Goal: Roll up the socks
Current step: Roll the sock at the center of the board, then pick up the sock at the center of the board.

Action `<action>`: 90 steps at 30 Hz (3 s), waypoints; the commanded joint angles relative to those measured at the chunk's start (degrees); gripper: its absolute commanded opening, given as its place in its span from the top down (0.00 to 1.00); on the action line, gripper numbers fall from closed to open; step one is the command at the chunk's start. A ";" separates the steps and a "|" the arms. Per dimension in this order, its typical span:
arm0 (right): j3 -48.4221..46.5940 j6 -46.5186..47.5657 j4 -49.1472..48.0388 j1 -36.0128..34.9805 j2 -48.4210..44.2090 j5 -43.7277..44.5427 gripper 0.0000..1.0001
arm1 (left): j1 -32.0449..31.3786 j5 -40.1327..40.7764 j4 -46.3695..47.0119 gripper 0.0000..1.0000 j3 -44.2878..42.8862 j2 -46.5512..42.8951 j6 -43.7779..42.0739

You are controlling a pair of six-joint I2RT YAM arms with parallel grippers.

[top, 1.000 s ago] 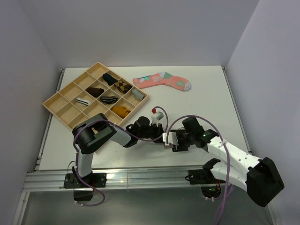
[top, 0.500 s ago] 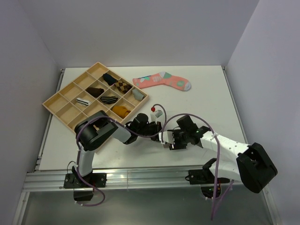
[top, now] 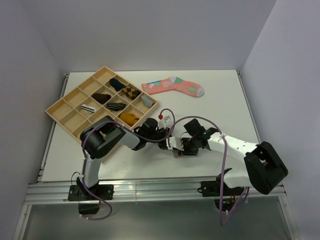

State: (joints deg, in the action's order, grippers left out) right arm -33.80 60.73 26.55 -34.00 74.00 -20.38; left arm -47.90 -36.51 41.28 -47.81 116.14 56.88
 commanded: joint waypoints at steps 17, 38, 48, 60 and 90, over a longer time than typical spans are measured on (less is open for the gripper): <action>-2.76 -11.68 0.53 -0.37 4.40 2.63 0.94 | 1.93 22.62 -10.24 0.63 16.78 -25.32 20.36; -4.17 -19.94 -3.87 -0.46 4.67 1.22 1.00 | -26.46 69.38 -31.34 0.40 14.60 -30.02 70.28; -5.31 -22.15 -3.61 -0.45 5.19 -1.41 1.00 | -26.11 72.81 -28.01 0.36 11.25 -22.72 74.60; -5.75 -23.38 -3.69 -0.45 4.84 -2.73 1.00 | -25.58 71.41 -20.10 0.36 9.05 -15.07 77.68; -4.96 -19.77 2.01 -0.45 0.18 -11.43 1.00 | -25.75 72.90 -19.57 0.53 8.00 -6.19 85.24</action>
State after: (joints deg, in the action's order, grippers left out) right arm -37.56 40.03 26.83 -33.69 77.19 -23.57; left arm -73.93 35.92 27.73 -40.97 106.63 115.39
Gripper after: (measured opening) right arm 0.404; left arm 0.489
